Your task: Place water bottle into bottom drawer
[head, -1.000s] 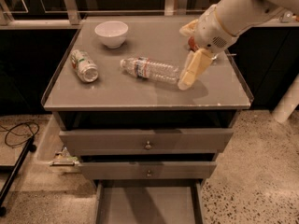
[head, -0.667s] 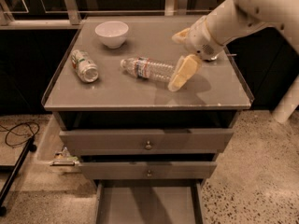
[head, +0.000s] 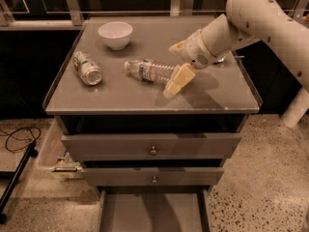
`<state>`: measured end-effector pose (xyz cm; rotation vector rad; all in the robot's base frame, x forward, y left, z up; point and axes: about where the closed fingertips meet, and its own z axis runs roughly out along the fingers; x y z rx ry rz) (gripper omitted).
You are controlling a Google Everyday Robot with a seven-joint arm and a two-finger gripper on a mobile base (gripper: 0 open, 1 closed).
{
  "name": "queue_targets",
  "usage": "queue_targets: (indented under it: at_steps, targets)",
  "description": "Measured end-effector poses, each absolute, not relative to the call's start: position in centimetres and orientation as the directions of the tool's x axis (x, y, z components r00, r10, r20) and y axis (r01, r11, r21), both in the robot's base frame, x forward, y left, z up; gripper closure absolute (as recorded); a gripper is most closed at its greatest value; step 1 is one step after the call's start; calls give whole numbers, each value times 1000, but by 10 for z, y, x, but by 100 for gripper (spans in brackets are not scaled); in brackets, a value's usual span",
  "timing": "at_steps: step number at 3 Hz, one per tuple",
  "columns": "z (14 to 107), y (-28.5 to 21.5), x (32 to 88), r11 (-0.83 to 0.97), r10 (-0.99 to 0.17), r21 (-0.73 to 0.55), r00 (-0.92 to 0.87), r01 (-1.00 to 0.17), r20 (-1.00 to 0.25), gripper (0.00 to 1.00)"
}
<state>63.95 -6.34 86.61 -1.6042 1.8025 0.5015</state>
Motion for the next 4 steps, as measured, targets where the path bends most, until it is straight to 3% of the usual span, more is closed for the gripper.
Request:
queue_targets:
  at_steps: [1, 4]
  targets:
    - [856, -52, 650, 170, -723, -132, -33, -977, -690, 0]
    - [843, -47, 658, 186, -745, -118, -62, -975, -665, 66]
